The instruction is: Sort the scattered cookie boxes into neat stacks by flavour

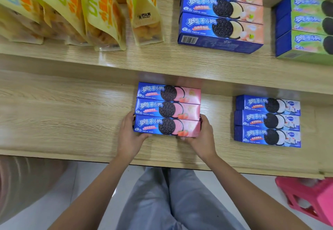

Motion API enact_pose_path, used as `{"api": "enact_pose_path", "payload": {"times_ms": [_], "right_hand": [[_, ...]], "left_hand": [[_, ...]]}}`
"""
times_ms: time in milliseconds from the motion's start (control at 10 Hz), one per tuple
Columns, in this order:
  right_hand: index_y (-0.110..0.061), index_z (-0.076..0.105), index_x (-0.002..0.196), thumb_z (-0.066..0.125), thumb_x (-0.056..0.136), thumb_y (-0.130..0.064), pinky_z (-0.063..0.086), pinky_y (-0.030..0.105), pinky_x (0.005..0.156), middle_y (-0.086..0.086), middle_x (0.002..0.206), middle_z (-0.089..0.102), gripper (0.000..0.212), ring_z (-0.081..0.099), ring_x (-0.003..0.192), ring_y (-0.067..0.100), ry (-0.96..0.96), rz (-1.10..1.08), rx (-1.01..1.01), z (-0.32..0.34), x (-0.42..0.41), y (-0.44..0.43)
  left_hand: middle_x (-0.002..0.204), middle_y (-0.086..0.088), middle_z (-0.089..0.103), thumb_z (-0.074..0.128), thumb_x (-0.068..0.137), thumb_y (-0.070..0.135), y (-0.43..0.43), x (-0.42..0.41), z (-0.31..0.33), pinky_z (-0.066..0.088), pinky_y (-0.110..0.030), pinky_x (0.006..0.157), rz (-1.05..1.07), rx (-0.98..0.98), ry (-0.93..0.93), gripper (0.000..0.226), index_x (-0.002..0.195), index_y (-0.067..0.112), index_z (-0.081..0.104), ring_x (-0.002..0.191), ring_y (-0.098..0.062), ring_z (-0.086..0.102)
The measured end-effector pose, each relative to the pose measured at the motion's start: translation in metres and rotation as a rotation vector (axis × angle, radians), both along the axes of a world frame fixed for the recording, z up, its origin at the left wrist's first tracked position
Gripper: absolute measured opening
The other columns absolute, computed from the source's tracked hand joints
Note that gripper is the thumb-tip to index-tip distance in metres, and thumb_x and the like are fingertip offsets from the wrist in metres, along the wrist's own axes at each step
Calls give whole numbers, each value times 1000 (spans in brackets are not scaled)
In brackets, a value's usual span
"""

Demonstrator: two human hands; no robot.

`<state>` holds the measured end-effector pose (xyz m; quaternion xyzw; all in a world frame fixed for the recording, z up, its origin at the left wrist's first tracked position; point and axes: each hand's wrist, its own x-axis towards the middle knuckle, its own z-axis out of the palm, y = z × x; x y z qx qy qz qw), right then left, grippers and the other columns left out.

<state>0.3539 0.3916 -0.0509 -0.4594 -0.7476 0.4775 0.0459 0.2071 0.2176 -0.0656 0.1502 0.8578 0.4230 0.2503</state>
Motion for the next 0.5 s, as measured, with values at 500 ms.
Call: {"api": "enact_pose_path", "payload": {"times_ms": [500], "right_hand": [[-13, 40, 130, 69, 78, -16, 39, 32, 93, 14, 125, 52, 60, 50, 110, 28, -113, 106, -19, 74, 21, -3]], "left_hand": [[150, -17, 23, 64, 82, 29, -15, 3, 61, 21, -36, 108, -111, -56, -36, 85, 142, 4, 9, 135, -29, 26]]}}
